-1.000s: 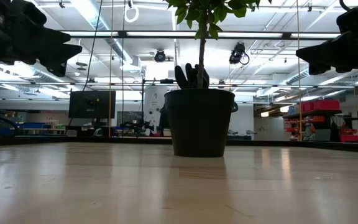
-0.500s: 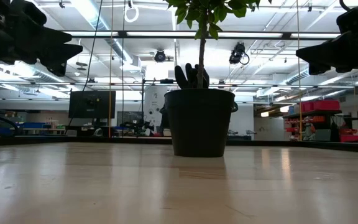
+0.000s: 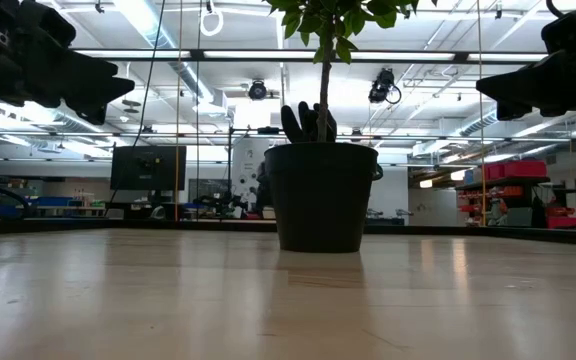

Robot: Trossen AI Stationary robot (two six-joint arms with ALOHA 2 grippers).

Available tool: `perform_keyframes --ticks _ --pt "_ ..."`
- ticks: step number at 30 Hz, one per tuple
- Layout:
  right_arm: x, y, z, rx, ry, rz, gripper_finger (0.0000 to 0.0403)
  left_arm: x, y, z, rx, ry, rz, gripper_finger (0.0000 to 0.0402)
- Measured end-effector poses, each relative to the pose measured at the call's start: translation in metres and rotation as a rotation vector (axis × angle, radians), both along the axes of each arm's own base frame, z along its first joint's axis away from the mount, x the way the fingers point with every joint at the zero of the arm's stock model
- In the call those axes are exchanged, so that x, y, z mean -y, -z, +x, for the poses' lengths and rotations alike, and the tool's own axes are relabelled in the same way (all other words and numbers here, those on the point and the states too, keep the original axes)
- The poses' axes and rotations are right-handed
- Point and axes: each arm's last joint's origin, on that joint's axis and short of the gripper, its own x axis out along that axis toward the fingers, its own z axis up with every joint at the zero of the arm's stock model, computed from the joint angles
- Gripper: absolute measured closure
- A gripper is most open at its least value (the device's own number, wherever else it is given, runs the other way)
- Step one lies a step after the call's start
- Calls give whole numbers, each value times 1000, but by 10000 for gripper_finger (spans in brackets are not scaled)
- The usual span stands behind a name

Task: Pick & Place Garden tools in Gardening bag
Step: Return to Home Position

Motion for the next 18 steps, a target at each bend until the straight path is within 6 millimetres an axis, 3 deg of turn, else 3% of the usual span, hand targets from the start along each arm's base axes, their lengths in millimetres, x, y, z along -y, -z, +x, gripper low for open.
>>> perform_keyframes --ticks 9,18 --pt "0 0 0 0 0 0 378 0 0 0 -2 -6 2 233" --pt "0 0 0 0 0 0 378 0 0 0 -3 -9 1 326"
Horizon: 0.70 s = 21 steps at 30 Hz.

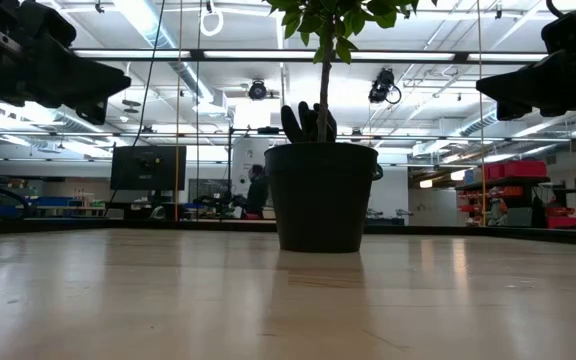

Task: Pick & Place Garden tools in Gardening bag
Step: Return to Home Position

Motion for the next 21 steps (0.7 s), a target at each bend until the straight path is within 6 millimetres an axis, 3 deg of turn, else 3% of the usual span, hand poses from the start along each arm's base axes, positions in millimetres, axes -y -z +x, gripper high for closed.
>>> perform_keyframes --ticks 11,21 --pt "0 0 0 0 0 0 378 0 0 0 4 -8 -18 393" --pt "0 0 0 0 0 0 378 0 0 0 4 -9 -15 398"
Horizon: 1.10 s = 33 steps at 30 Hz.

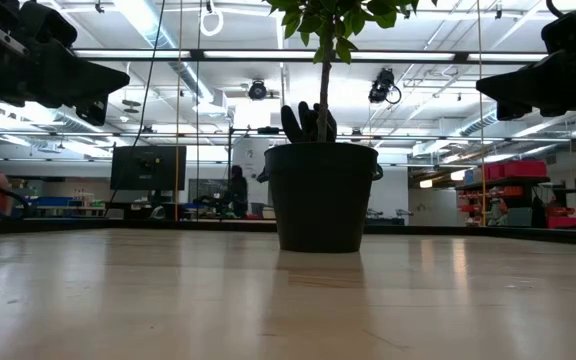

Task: Pick & Place Garden tools in Gardening bag
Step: Return to Home Position

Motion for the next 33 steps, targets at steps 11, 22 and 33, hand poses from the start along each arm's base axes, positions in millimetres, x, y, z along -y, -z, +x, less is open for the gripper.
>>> perform_keyframes --ticks 11,22,33 --pt "0 0 0 0 0 0 378 0 0 0 1 -2 11 358" --pt "0 0 0 0 0 0 378 0 0 0 1 1 8 354" --pt "0 0 0 0 0 0 378 0 0 0 1 2 8 353"
